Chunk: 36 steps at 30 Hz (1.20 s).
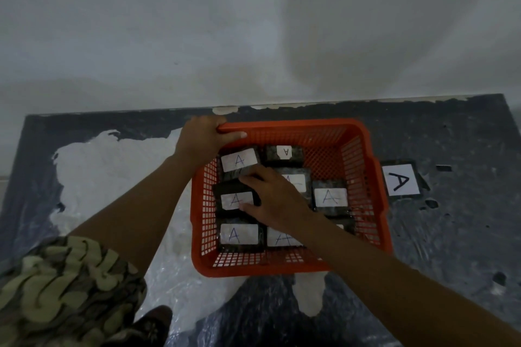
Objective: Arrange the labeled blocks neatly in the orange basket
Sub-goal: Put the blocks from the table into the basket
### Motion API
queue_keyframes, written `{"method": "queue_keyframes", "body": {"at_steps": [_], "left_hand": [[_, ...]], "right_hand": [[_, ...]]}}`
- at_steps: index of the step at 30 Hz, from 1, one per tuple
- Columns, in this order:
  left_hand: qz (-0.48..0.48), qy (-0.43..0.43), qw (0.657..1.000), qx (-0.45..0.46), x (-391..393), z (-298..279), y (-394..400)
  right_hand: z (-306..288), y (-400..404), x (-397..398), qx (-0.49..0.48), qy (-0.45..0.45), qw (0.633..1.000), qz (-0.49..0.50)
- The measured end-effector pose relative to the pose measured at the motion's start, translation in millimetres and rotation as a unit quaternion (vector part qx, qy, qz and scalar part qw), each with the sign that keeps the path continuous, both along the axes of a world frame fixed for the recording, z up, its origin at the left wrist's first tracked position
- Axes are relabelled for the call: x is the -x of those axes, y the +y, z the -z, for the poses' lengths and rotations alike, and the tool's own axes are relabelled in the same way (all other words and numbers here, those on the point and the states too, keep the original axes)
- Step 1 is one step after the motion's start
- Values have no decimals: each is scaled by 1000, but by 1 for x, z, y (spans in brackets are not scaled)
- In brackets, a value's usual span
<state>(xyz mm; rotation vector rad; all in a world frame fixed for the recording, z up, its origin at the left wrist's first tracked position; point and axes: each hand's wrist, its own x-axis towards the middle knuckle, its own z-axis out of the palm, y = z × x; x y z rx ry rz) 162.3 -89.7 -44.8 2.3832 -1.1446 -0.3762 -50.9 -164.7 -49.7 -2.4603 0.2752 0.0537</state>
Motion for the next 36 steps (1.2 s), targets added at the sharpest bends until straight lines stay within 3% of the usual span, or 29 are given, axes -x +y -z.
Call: {"method": "queue_keyframes", "body": {"at_steps": [4, 10, 13, 17, 21, 28, 36], "left_hand": [[5, -5, 1000, 5, 0, 0, 1], [2, -11, 1000, 2, 0, -2, 1], [5, -11, 1000, 7, 0, -1, 1], [13, -15, 1000, -2, -1, 0, 0], [10, -16, 1000, -7, -2, -2, 1], [14, -14, 1000, -11, 0, -5, 2], [14, -25, 1000, -13, 1, -6, 2]], "right_hand": [[2, 6, 6, 42, -26, 999, -5], [5, 8, 8, 120, 7, 992, -34], [0, 2, 11, 92, 2, 995, -41], [-21, -17, 21, 49, -112, 989, 85], [-43, -65, 41, 70, -182, 944, 266], [-36, -132, 81, 57, -73, 850, 518], [-10, -152, 117, -49, 104, 792, 600]]}}
